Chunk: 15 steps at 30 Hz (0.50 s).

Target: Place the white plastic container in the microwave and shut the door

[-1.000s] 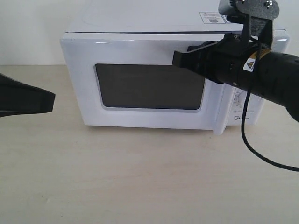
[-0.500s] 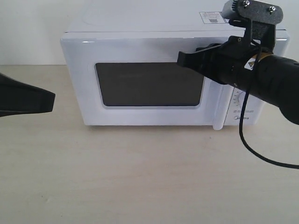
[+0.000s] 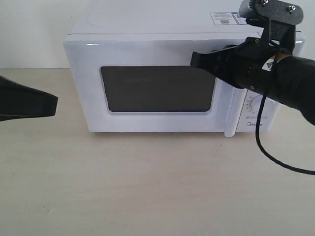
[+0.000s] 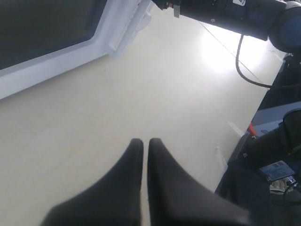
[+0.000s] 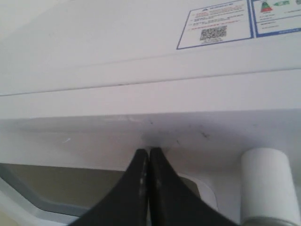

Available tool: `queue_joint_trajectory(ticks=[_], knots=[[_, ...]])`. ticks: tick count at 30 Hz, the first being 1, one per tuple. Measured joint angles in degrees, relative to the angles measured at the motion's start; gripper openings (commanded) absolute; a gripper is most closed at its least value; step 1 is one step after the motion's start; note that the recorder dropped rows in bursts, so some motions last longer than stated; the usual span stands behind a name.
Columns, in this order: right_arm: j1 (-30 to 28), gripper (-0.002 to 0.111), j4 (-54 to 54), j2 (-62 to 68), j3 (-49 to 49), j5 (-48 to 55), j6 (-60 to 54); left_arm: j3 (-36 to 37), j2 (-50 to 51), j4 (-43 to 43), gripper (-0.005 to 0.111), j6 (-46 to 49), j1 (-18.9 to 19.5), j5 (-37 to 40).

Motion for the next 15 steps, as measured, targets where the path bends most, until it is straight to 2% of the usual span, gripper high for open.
queue_joint_trajectory(ticks=[7, 15], knots=[[-0.28, 0.000, -2.94, -5.44, 0.00, 8.63, 0.00, 0.00, 0.00, 0.00, 0.004, 0.00, 0.00, 0.00], [-0.28, 0.000, -4.83, -15.48, 0.00, 23.97, -2.73, 0.00, -0.94, -0.75, 0.004, -0.12, 0.00, -0.12]])
